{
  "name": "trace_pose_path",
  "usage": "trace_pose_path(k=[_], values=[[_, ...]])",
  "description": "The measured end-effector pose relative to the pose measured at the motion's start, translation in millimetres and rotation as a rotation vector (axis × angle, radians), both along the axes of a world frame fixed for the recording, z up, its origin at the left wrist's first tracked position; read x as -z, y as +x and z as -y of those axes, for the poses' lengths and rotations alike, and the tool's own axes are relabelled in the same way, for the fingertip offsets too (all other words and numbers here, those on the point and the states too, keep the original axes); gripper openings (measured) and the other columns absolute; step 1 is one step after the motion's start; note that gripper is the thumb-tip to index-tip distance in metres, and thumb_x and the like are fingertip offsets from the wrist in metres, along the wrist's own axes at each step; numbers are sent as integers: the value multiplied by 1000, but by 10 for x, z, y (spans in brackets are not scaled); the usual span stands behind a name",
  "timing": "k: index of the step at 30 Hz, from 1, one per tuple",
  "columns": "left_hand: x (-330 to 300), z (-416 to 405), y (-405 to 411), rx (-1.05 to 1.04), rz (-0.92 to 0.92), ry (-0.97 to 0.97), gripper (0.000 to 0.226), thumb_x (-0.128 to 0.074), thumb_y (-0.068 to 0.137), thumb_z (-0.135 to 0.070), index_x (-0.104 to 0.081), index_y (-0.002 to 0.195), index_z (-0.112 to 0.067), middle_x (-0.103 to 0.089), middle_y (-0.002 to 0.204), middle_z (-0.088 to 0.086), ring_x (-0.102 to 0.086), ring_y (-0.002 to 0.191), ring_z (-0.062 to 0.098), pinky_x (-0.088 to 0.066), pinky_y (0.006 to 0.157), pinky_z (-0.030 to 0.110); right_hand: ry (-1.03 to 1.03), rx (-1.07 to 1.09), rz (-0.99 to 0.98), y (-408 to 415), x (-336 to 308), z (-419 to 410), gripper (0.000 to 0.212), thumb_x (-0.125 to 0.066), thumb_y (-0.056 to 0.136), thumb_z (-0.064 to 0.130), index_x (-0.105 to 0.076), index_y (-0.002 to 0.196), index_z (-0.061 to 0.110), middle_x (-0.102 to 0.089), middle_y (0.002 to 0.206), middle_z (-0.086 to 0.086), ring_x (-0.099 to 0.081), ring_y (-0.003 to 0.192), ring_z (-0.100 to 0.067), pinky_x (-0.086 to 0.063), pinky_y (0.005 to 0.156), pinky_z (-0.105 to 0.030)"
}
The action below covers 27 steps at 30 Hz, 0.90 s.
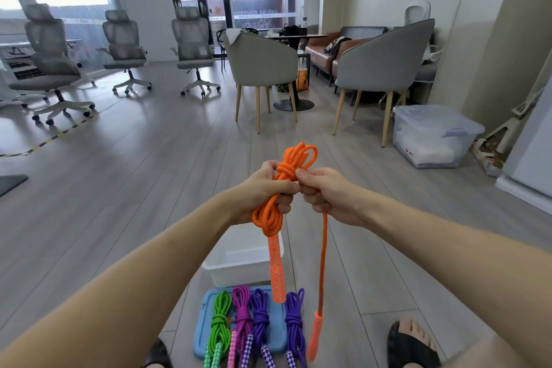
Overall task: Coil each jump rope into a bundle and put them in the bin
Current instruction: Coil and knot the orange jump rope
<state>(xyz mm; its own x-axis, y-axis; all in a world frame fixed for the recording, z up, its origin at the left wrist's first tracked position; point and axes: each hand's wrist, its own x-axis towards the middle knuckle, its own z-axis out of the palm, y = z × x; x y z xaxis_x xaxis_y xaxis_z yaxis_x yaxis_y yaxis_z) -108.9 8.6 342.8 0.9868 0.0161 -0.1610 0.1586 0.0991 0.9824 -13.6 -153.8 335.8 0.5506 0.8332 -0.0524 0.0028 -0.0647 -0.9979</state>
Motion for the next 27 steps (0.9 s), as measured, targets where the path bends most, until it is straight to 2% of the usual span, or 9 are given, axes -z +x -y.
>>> trace_pose_path(k=[3, 7, 9, 11, 15, 18, 21, 24, 27], values=[[-36, -10, -69, 49, 6, 0, 74, -66, 88, 6, -27, 139, -30, -51, 81, 10, -47, 62, 16, -48, 60, 28, 24, 48, 77, -54, -37, -21, 28, -51, 107, 33, -60, 87, 15, -38, 59, 8, -29, 51, -7, -26, 46, -19], [-10, 3, -106, 50, 24, 37, 84, -67, 86, 8, -22, 140, -38, -58, 102, 17, -59, 75, 26, -57, 78, 44, -2, 125, 197, -74, -31, -17, 36, -52, 107, 33, -70, 109, 2, -40, 55, 9, -32, 50, -6, -28, 48, -22], [-14, 29, -114, 20, 33, 82, 82, -66, 87, 9, -21, 140, -37, -59, 106, 19, -65, 86, 35, -57, 92, 56, -12, 179, 220, -77, -23, -30, 33, -51, 107, 33, -71, 105, 8, -42, 55, 10, -34, 50, -7, -29, 49, -23], [-29, 63, -123, 5, 34, 134, 80, -65, 88, 8, -21, 140, -34, -60, 109, 21, -68, 92, 40, -54, 97, 60, -16, 219, 225, -102, -33, -37, 30, -50, 108, 33, -70, 97, 13, -43, 57, 7, -35, 51, -8, -31, 50, -24], [-40, 111, -127, -27, 36, 282, 71, -64, 92, 5, -22, 140, -27, -64, 118, 19, -74, 101, 36, -57, 97, 54, -34, 299, 249, -77, -22, -56, 31, -50, 107, 35, -70, 94, 17, -46, 59, 7, -39, 55, -9, -33, 53, -28], [-31, 156, -112, -54, 70, 261, 64, -61, 95, 3, -24, 139, -25, -65, 121, 18, -74, 97, 34, -60, 92, 50, -16, 326, 252, -76, -39, -46, 34, -48, 108, 36, -71, 104, 11, -47, 60, 6, -42, 54, -10, -33, 54, -27], [-11, 132, -86, -110, 71, 198, 58, -58, 96, 2, -26, 137, -21, -67, 121, 22, -73, 93, 32, -58, 94, 53, -9, 277, 245, -110, -123, 11, 34, -43, 110, 29, -69, 111, 7, -56, 47, 16, -53, 44, 1, -31, 54, -18], [-16, 88, -100, -110, 75, 217, 49, -60, 96, -1, -33, 134, -15, -69, 116, 25, -72, 91, 29, -55, 98, 56, -78, 209, 266, -61, -155, 36, 34, -46, 109, 34, -69, 100, 11, -50, 50, 11, -41, 47, -5, -28, 49, -23], [-41, 101, -130, -95, 88, 207, 45, -59, 96, 2, -36, 132, -14, -73, 108, 19, -70, 86, 27, -56, 87, 46, -157, 97, 195, 37, -169, 101, 34, -44, 109, 37, -54, 84, 16, -36, 60, 4, -29, 52, -9, -24, 48, -24]])
